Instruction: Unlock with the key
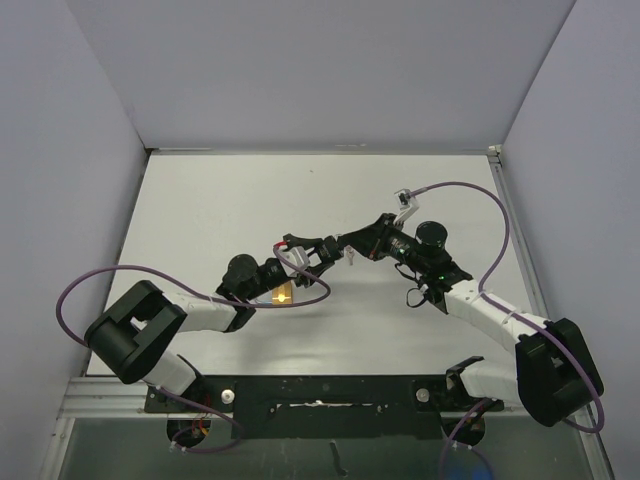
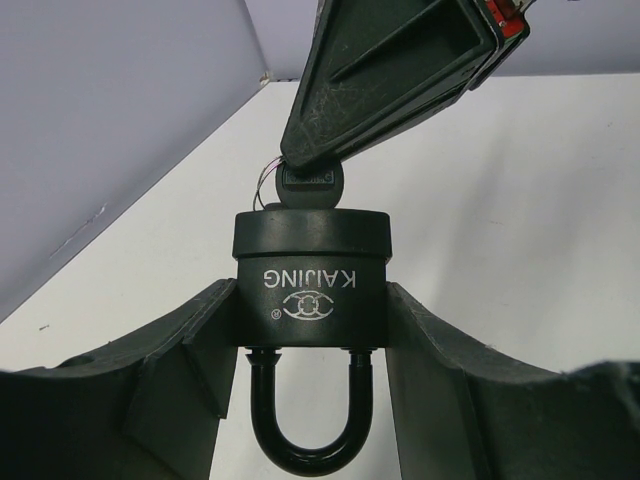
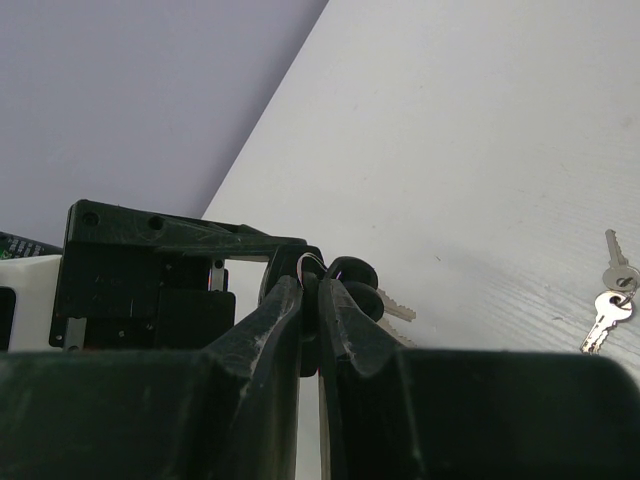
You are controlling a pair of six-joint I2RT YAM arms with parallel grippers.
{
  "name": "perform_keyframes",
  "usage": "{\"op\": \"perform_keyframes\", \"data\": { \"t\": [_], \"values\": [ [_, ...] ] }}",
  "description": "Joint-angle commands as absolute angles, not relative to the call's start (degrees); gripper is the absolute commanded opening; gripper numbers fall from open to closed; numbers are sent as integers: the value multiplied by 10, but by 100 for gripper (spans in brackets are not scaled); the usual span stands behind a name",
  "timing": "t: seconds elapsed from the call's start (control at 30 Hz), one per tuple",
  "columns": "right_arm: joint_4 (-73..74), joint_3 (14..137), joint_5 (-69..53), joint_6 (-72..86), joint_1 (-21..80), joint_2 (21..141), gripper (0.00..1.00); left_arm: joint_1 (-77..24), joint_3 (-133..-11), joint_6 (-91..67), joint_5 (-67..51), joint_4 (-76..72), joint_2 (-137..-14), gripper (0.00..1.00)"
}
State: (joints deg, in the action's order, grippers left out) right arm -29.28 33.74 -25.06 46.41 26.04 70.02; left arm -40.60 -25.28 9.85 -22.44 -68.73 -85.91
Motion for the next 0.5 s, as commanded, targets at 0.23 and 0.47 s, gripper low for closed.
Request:
{"op": "perform_keyframes", "data": {
  "t": [0.23, 0.47],
  "values": [
    [-253, 346, -307, 480, 278, 747, 0, -413, -301, 88, -175, -868, -866, 0],
    [-271, 365, -316, 498, 277, 802, 0, -414, -306, 83, -144, -868, -921, 0]
  ]
}}
